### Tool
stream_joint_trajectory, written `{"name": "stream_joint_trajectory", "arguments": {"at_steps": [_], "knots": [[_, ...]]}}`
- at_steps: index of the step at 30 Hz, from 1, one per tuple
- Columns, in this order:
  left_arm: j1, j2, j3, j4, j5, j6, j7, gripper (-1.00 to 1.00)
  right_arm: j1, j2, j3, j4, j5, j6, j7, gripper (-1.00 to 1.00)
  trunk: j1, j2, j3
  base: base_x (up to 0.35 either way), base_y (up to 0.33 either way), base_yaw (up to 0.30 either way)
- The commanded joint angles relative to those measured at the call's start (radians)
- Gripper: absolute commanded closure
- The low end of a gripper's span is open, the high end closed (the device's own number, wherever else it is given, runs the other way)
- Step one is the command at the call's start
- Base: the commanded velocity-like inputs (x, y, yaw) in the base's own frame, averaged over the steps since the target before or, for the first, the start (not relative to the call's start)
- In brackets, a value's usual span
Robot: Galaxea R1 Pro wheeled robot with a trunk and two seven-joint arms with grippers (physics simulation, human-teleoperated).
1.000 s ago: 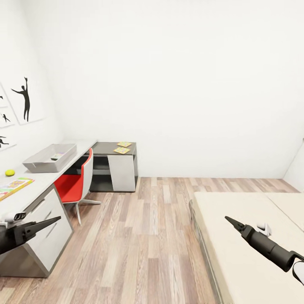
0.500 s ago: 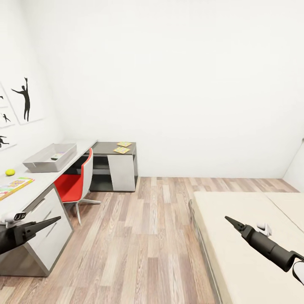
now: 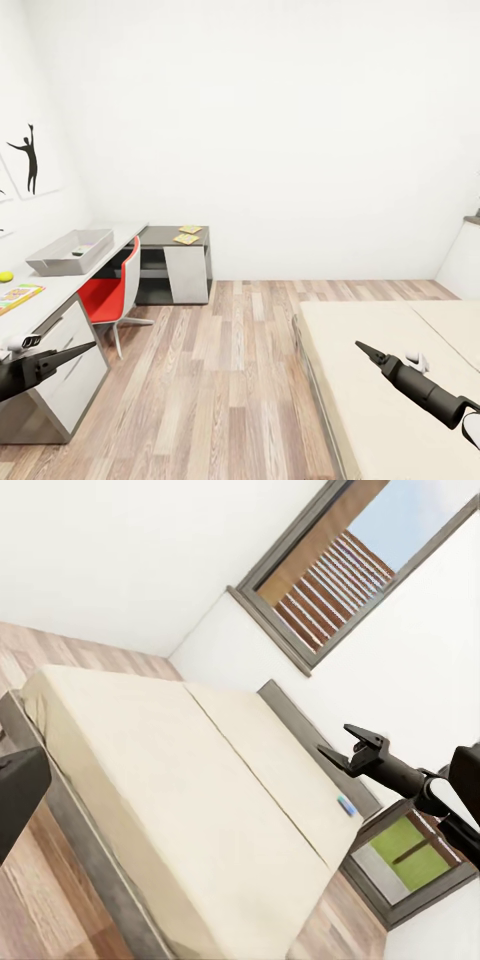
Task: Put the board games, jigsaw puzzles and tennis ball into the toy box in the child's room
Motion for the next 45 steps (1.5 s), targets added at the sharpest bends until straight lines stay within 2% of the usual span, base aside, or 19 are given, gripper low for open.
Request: {"name": "stream_joint_trajectory", "arguments": {"at_steps": [1, 37, 45], "knots": [[-0.001, 0.000, 0.000, 0.000, -0.001, 0.011, -0.004, -1.00, -0.001, 0.000, -0.002, 0.000, -0.005, 0.007, 0.000, -1.00, 0.000, -0.002, -0.002, -0.100, 0.000, -0.011], [-0.001, 0.000, 0.000, 0.000, -0.001, 0.011, -0.004, -1.00, -0.001, 0.000, -0.001, 0.000, -0.005, 0.006, 0.000, -1.00, 0.000, -0.002, -0.002, -0.026, -0.001, -0.001], [-0.001, 0.000, 0.000, 0.000, -0.001, 0.011, -0.004, -1.00, -0.001, 0.000, -0.001, 0.000, -0.005, 0.006, 0.000, -1.00, 0.000, -0.002, -0.002, 0.000, -0.143, 0.000]]}}
